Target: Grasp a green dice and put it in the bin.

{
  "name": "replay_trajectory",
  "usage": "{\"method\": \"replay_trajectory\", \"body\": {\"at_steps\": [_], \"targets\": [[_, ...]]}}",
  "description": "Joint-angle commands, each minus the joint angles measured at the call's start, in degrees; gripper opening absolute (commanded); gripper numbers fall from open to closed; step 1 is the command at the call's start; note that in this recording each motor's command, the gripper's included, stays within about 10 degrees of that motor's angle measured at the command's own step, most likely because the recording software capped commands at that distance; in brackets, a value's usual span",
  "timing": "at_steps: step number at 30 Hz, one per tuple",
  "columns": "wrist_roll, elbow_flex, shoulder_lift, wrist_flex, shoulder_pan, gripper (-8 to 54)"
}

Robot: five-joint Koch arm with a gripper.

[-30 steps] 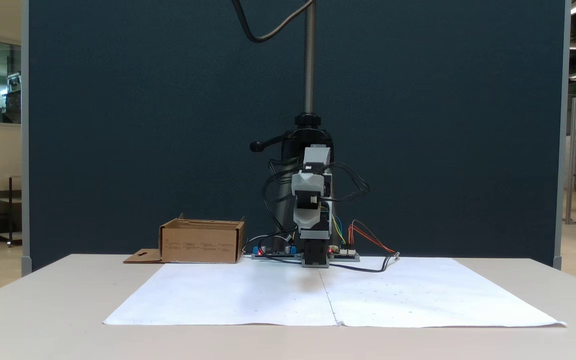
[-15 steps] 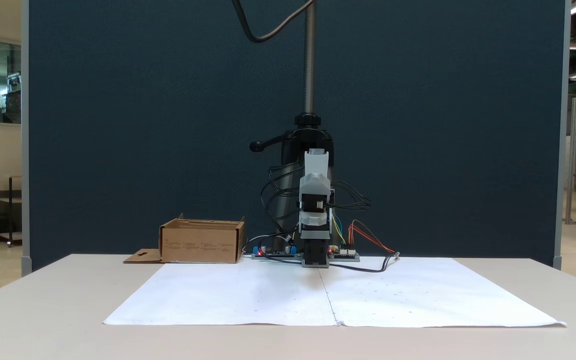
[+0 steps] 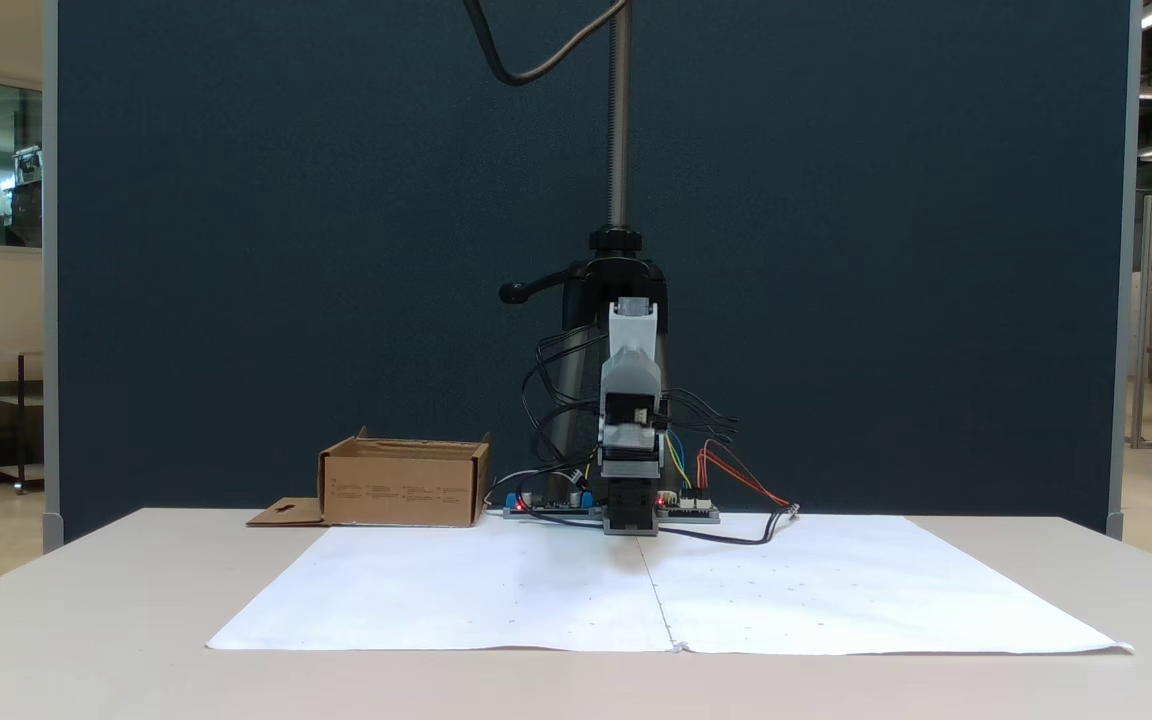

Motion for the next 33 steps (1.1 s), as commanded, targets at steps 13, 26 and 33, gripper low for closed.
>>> {"method": "replay_trajectory", "body": {"at_steps": [13, 26, 33], "targets": [[1.6, 4.9, 6.3, -10.1, -4.1, 44.3], [0.8, 4.9, 6.3, -10.0, -4.0, 44.4], [1.0, 4.9, 6.2, -9.8, -4.1, 44.6]]}}
